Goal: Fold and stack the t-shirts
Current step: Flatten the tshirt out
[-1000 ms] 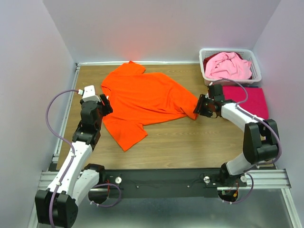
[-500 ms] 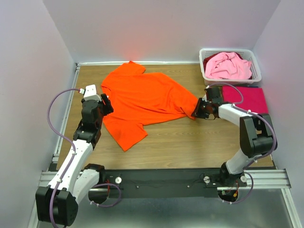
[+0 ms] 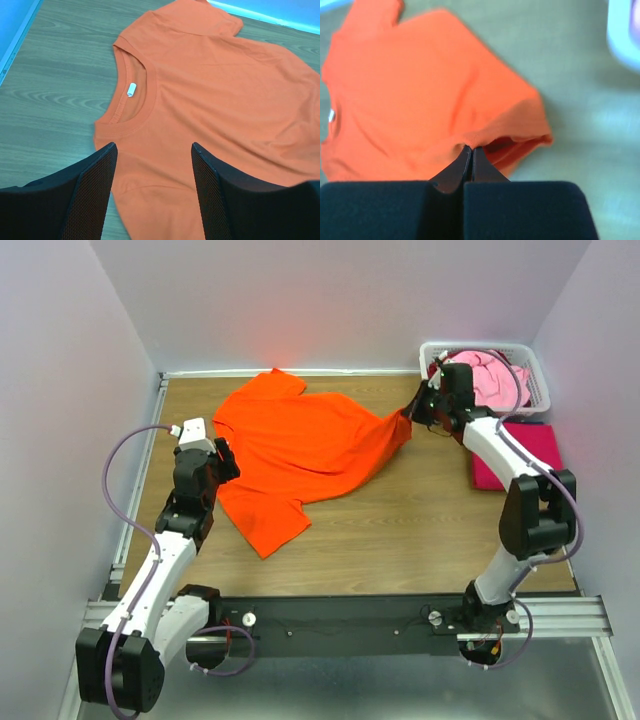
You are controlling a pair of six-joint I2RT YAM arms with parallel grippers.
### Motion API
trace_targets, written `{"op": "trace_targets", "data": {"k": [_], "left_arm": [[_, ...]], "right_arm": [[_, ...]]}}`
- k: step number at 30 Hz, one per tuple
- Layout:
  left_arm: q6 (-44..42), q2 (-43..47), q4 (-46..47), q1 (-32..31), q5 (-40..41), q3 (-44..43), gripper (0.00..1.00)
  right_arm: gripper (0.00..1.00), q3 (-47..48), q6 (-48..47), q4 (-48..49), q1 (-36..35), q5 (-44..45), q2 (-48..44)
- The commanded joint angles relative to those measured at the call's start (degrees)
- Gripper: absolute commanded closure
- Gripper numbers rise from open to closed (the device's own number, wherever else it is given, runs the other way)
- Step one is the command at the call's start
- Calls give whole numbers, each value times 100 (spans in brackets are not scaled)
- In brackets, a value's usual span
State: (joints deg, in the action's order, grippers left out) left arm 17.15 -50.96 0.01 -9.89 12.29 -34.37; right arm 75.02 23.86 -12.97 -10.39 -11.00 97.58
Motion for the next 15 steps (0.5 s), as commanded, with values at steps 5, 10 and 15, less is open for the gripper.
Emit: {"op": "trace_targets", "data": {"k": [5,10,15], "left_arm": [[-98,-46,131,-39,-157,-87,31],[-115,-151,131,-31,-210,-114,31],[-89,-195,131,-31,-280,-131,31]], "right_arm": [[67,1978,-496,-205,160,819,1833],[48,1922,-566,-452,152,793,1723],[53,1023,-470,-443,152,793,974]]}}
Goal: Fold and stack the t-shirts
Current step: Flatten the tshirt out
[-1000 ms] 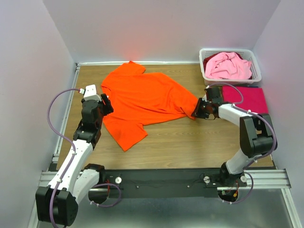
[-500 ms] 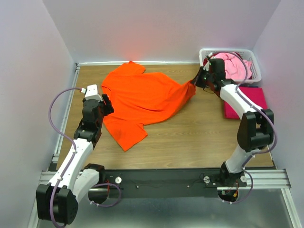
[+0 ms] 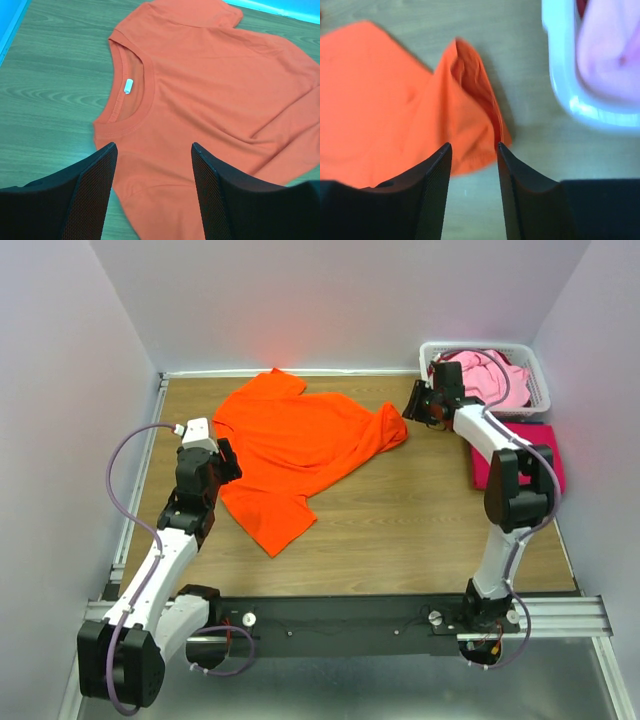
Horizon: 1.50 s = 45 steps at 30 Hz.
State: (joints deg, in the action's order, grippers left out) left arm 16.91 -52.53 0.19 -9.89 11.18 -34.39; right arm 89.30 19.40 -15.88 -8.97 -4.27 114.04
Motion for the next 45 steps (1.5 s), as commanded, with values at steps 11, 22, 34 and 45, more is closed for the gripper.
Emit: {"op": "trace_targets", "data": {"k": [11,22,34,45], "left_arm": [[-38,-126,105,-39,-274,-120,32],[-29,-257,96,-39,-380,-147,32],[-21,-319,96,-39,-406,-156,33],[-29,-345,87,-31,-432,-164,33]], "right_arm": [[69,-1389,442,761,62,-714,-498],[68,-1266,547,1227,220,-1216,180],[64,-1353,679,1307,528,-1374,382],[63,-1353,732,1351,546,-1884,320]]}}
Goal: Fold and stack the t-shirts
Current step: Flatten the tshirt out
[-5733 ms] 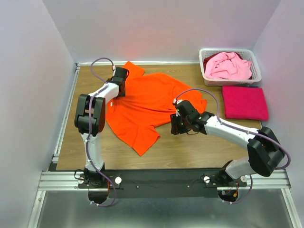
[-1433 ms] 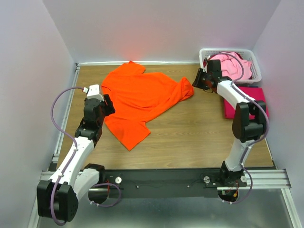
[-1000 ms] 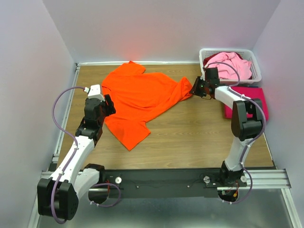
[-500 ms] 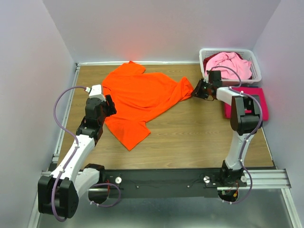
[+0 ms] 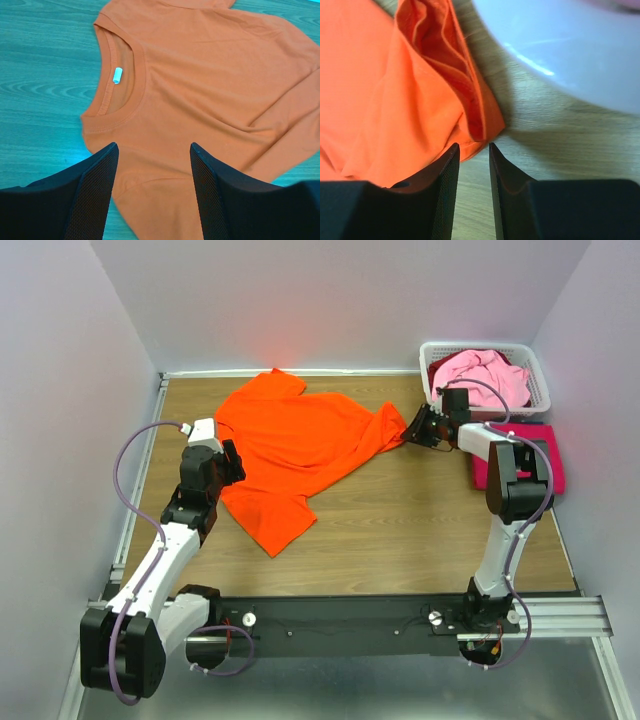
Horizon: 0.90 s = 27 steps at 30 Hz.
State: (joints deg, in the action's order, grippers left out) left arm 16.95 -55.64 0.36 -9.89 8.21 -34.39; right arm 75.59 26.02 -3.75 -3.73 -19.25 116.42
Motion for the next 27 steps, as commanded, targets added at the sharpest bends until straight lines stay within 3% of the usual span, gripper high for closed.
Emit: {"op": "trace_targets", "data": {"k": [1,6,16,21,27], "left_arm": [[-16,-52,69,-39,-161,-156,33],[221,-369,-149,-258,-653,-182,34],[538,-2116,-563,-1945,-523,-1262,36],[-182,-3239,-835,-2963,197,-2393,36],[-974,-4646,-1284,-3651,744,-3712,42]], "right_arm": [[63,-18,113,138,21,-457,143],[63,-88,158,173,21,-493,302],[63,-97,140,181,21,-387,478],[64,-167,114,181,12,-282,382],[64,-264,87,173,12,-176,311]]}}
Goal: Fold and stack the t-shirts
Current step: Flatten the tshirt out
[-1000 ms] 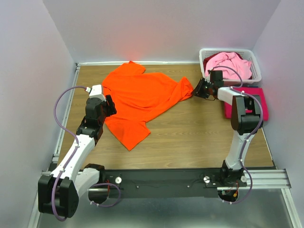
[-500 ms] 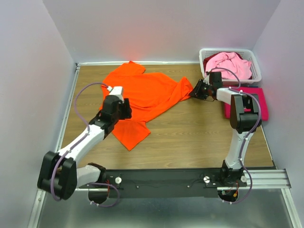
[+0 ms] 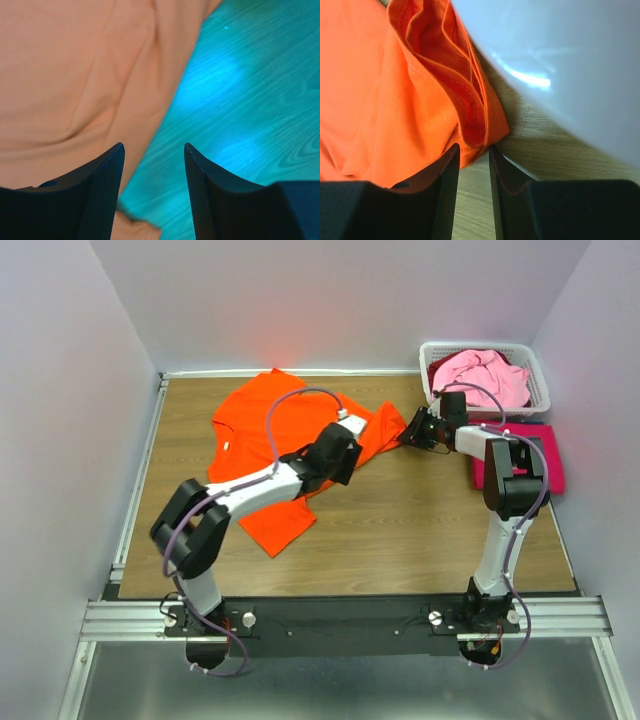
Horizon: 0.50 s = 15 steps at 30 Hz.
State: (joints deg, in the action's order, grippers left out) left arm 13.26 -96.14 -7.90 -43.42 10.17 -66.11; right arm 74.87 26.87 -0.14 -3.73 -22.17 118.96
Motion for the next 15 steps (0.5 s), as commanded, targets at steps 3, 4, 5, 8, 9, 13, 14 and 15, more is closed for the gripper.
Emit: {"op": "trace_targets", "data": {"k": [3,4,5,8,9,13,14,15], "left_arm": [[-763,-1150,-537,-395,582,-990,43],[-807,-1275,-554,-395,600,-1088,43],[-946,-1398,-607,-413,635,-1193,44],[-1132,-1811,-695,-448,854,-1527,44],[-1167,-1899,-721,-448,881,-1606,45],[-1264,-2330,-713,-448,1083,-1949,45],[-1273,-2391,-722,-448,1109,-2002,45],[-1282,-2444,-713,-448,1127,-2046,46]], "right_arm": [[64,-201,-33,-188,12,152,58],[64,-201,-42,-179,21,161,57],[64,-201,-42,-188,12,178,57],[64,-192,-51,-188,21,143,57],[64,-192,-42,-188,12,134,66],[64,-157,-24,-188,21,82,75],[64,-148,-24,-179,12,82,75],[64,-148,-33,-188,21,82,75]]}}
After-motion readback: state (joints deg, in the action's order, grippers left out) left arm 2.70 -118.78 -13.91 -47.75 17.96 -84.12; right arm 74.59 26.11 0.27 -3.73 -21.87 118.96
